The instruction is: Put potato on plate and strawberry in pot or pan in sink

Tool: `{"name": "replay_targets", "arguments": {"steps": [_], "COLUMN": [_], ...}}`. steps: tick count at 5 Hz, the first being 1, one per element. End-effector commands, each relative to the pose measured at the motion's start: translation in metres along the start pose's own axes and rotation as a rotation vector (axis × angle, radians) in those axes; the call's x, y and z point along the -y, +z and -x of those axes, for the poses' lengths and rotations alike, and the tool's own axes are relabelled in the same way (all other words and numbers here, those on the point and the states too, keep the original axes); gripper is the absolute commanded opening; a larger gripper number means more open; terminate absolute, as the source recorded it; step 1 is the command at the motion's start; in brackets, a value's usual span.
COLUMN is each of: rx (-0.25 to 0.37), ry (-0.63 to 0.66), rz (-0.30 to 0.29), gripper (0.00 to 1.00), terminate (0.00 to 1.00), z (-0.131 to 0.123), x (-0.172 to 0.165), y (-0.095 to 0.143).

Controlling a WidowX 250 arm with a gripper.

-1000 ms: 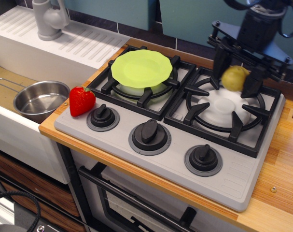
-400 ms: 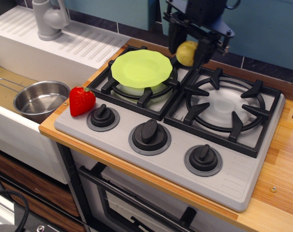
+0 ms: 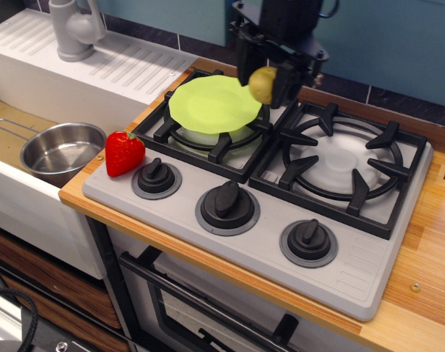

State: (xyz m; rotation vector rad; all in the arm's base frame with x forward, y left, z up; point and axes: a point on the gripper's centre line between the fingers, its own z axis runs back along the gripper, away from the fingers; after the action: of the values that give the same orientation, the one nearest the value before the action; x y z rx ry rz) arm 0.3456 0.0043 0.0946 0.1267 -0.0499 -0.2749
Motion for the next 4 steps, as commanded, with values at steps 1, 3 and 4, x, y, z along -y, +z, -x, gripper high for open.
{"name": "replay_targets", "arguments": {"steps": [1,3,4], "rx": [0.092,0.121,0.128], "ry": [-0.018,-0.068,-0.088], "rz": [-0.025,-0.049,-0.052], "gripper": [0.00,0.00,0.00], "terminate": [0.00,0.00,0.00], "z": [0.001,0.010,0.013], "x": [-0.028,-0.051,-0.059], "y": [0.024,0.016,0.013]}}
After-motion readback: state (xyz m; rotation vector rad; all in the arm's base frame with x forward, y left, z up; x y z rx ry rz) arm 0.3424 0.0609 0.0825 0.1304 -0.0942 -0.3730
